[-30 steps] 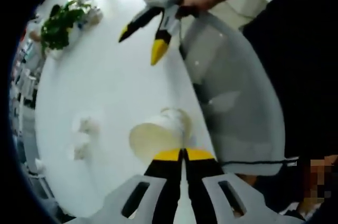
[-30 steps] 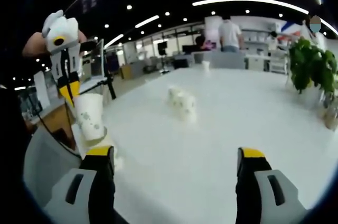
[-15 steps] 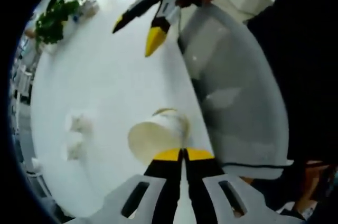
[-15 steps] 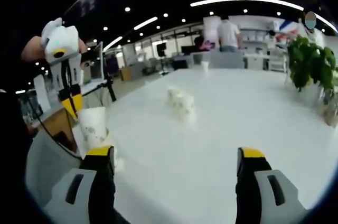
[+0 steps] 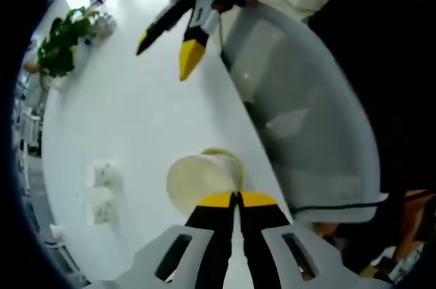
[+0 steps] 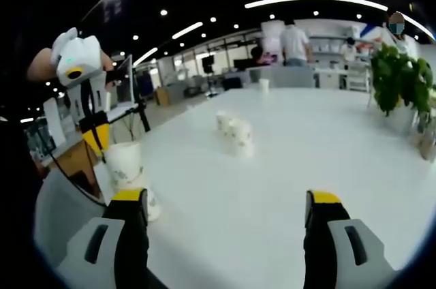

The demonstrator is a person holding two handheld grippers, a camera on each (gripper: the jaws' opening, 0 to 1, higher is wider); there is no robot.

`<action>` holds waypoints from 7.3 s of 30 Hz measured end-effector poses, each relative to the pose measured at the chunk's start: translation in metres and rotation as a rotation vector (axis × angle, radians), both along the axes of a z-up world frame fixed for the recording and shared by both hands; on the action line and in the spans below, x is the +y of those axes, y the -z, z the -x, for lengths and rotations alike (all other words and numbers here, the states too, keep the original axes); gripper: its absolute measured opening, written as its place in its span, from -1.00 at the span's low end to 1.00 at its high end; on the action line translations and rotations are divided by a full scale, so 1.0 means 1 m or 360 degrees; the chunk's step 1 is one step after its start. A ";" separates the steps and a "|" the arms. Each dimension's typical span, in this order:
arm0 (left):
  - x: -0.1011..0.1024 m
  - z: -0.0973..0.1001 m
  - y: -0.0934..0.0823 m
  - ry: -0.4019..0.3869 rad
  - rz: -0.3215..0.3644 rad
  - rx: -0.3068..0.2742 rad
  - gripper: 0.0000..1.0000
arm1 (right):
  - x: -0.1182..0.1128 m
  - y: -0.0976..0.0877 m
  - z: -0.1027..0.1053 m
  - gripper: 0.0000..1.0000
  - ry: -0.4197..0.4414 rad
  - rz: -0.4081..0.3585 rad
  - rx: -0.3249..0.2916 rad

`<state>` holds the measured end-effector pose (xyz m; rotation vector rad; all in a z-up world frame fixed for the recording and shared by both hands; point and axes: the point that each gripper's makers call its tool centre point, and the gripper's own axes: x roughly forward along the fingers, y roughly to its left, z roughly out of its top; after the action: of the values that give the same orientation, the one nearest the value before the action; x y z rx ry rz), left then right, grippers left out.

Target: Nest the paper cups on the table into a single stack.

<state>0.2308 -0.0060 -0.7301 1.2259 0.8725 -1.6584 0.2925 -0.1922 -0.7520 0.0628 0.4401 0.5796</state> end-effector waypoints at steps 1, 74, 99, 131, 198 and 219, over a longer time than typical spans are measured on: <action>0.000 0.001 0.000 0.0008 0.0004 0.0002 -0.99 | 0.000 0.000 0.000 0.88 0.0000 0.0000 0.0000; -0.007 -0.012 -0.016 -0.0292 0.0694 0.0125 0.68 | 0.002 0.007 0.003 0.86 -0.0027 0.0019 0.0051; -0.003 -0.026 -0.026 -0.0624 0.0949 0.0173 0.98 | 0.005 0.007 0.005 0.87 -0.0042 0.0016 0.0057; 0.036 -0.076 -0.040 -0.1192 0.1396 0.0003 0.98 | 0.014 -0.003 0.003 0.87 -0.0083 0.0006 0.0050; 0.092 -0.095 -0.028 -0.1587 0.1781 -0.0158 0.94 | 0.038 -0.062 -0.074 0.85 -0.0159 0.0156 -0.0099; 0.091 -0.090 -0.035 -0.1587 0.1816 -0.0158 0.92 | 0.062 -0.039 -0.137 0.83 -0.0290 0.0347 -0.0025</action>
<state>0.3205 0.0854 -0.6954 0.0068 0.2341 -0.9256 0.4291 -0.1301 -0.7133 -0.1919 0.4944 0.7073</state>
